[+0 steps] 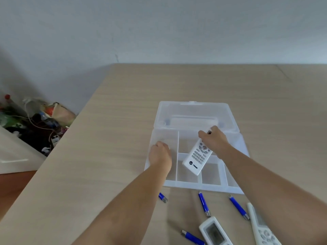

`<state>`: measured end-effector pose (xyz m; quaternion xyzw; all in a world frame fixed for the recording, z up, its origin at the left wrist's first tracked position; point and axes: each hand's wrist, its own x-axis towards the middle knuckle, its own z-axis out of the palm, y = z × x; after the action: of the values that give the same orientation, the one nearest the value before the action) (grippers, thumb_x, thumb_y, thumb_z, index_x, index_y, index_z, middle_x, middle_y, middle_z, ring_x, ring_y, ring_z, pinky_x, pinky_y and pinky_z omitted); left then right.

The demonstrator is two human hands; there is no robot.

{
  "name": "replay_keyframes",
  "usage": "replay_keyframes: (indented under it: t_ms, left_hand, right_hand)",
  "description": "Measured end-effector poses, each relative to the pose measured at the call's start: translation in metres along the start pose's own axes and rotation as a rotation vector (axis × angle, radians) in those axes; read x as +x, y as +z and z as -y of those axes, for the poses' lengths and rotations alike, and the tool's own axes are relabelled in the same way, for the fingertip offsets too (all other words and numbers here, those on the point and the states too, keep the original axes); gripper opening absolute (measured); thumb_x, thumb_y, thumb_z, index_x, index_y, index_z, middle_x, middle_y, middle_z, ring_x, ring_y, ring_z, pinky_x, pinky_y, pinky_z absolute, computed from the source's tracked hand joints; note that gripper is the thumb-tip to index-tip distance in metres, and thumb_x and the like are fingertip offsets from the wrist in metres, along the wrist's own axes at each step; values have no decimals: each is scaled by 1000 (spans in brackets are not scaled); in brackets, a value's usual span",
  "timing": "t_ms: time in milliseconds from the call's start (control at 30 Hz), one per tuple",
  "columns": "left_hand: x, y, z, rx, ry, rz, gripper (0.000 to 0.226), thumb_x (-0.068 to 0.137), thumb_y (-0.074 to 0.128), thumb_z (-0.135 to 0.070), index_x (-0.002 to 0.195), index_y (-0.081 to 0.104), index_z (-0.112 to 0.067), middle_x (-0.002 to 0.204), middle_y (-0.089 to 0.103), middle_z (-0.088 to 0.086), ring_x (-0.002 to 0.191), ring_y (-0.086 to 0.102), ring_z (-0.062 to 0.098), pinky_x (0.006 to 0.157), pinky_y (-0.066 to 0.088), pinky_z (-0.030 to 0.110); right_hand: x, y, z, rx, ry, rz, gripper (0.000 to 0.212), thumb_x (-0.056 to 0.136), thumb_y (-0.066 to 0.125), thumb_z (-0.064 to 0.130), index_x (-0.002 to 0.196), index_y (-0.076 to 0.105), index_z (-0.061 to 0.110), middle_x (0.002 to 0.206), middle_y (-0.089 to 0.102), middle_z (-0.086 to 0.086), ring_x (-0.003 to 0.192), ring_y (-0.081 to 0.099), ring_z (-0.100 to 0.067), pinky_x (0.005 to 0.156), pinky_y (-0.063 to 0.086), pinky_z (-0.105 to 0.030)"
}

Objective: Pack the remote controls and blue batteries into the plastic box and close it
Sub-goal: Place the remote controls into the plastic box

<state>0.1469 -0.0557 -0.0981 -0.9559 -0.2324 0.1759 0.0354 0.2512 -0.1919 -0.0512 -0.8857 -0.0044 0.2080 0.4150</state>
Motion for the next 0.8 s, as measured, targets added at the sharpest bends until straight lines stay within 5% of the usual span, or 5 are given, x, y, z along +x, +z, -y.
replay_keyframes:
  t_ms: [367, 533, 633, 700, 800]
  left_hand:
    - [-8, 0, -6, -42, -20, 38, 45, 85, 57, 2, 129, 48, -5, 130, 54, 10, 117, 57, 22, 89, 47, 25]
    - [-7, -26, 3, -349, -75, 22, 36, 91, 48, -6, 127, 49, -8, 125, 59, 9, 113, 61, 26, 84, 51, 31]
    - [-3, -41, -3, -627, -70, 31, 25, 92, 42, -17, 109, 56, -5, 113, 62, 13, 101, 64, 30, 74, 46, 31]
    - [-2, -43, -13, -727, -56, 122, 23, 92, 42, -21, 99, 57, -4, 103, 63, 15, 76, 64, 26, 62, 45, 27]
    - [1, -39, -23, -762, -60, 194, 30, 93, 45, -17, 116, 57, -2, 113, 65, 16, 70, 61, 25, 48, 45, 25]
  right_hand:
    - [1, -9, -8, 212, 58, -58, 28, 80, 59, 27, 99, 50, 8, 91, 62, -12, 63, 57, -21, 49, 38, -26]
    - [10, -20, -10, 562, 159, -96, 26, 76, 68, 20, 94, 55, 7, 88, 66, -14, 73, 66, -31, 74, 59, -44]
    - [16, -23, -16, 579, 199, -127, 22, 77, 70, 24, 87, 60, 7, 92, 69, -16, 83, 70, -34, 80, 58, -53]
    - [17, -22, -19, 547, 227, -141, 24, 83, 66, 29, 89, 59, 7, 93, 67, -16, 86, 69, -35, 81, 58, -53]
    - [22, -19, -22, 559, 291, -149, 26, 90, 59, 30, 81, 55, 5, 93, 62, -15, 82, 63, -34, 82, 57, -51]
